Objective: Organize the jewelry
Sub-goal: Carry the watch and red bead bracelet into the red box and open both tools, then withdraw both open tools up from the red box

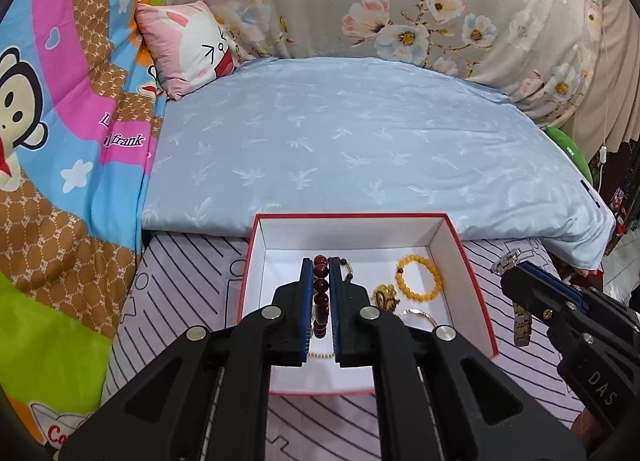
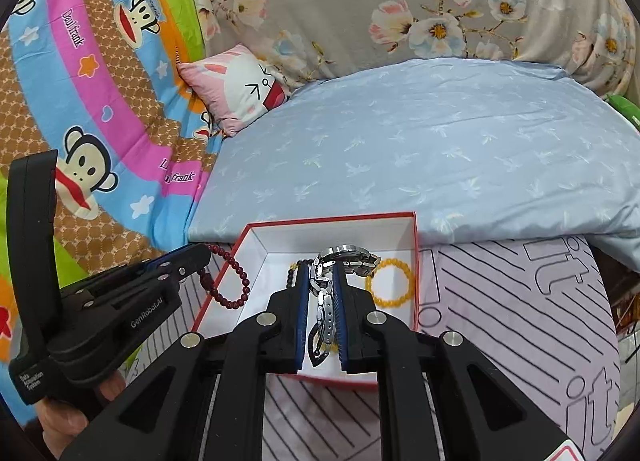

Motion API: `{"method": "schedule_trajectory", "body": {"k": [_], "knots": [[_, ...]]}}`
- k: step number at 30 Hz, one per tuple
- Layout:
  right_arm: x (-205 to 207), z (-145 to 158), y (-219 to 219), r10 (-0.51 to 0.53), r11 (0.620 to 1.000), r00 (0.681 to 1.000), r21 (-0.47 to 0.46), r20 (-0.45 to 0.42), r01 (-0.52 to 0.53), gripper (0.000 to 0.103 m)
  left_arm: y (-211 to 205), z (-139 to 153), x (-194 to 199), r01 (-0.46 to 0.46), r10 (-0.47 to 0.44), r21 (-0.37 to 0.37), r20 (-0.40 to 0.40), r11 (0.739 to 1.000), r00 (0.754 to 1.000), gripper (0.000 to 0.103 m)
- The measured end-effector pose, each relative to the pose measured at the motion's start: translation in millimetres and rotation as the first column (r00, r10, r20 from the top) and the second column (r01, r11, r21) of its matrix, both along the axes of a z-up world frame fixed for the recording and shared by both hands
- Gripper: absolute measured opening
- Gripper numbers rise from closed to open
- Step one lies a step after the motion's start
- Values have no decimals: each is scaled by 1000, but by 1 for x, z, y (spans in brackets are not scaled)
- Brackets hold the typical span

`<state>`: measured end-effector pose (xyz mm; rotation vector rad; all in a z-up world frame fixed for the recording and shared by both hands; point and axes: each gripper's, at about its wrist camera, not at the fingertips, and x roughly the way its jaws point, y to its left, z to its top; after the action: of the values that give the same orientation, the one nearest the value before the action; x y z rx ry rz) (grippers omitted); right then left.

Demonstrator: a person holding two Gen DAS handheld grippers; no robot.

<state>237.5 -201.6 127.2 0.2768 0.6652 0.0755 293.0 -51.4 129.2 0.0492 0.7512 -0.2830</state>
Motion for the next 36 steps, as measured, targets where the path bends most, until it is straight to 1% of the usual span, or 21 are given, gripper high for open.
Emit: {"method": "schedule_trajectory", "body": {"k": [2, 9, 17, 21, 25, 27, 28, 29, 30, 31, 32, 36], "knots": [[10, -4, -1, -3, 1000, 1000, -4, -8, 3, 11, -4, -6, 10, -5, 5, 16, -7, 1000, 1000, 8], [34, -23, 1, 0, 1000, 999, -1, -45, 0, 11, -13, -27, 32, -7, 9, 38, -32, 999, 999, 8], [51, -43, 1, 0, 1000, 997, -13, -81, -1, 11, -18, -48, 47, -15, 17, 35, -69, 999, 997, 8], [56, -50, 1, 2, 1000, 996, -15, -93, -3, 12, -16, -55, 50, -16, 18, 30, -80, 999, 997, 8], [60, -55, 4, 8, 1000, 994, -18, -106, -9, 12, -19, -55, 50, -10, 13, 37, -67, 999, 998, 8], [61, -57, 6, 14, 1000, 994, -20, -108, -16, 12, -18, -54, 50, -8, 9, 28, -62, 1000, 998, 8], [61, -56, 7, 16, 1000, 995, -25, -99, -18, 12, -17, -54, 49, -9, 11, 26, -58, 1000, 998, 10], [58, -53, 8, 9, 999, 997, -38, -83, -12, 15, -17, -53, 48, -15, 17, 29, -53, 999, 998, 18], [58, -51, 9, 7, 999, 997, -49, -77, -10, 16, -16, -52, 48, -21, 22, 29, -47, 999, 999, 21], [57, -49, 9, 7, 998, 997, -57, -72, -11, 16, -13, -50, 46, -28, 29, 26, -43, 999, 999, 28], [55, -47, 9, 5, 998, 998, -62, -67, -9, 16, -10, -49, 46, -35, 35, 20, -41, 999, 999, 31], [49, -42, 4, -3, 998, 998, -55, -59, -1, 16, 1, -45, 42, -52, 53, 5, -40, 999, 998, 32]]}}
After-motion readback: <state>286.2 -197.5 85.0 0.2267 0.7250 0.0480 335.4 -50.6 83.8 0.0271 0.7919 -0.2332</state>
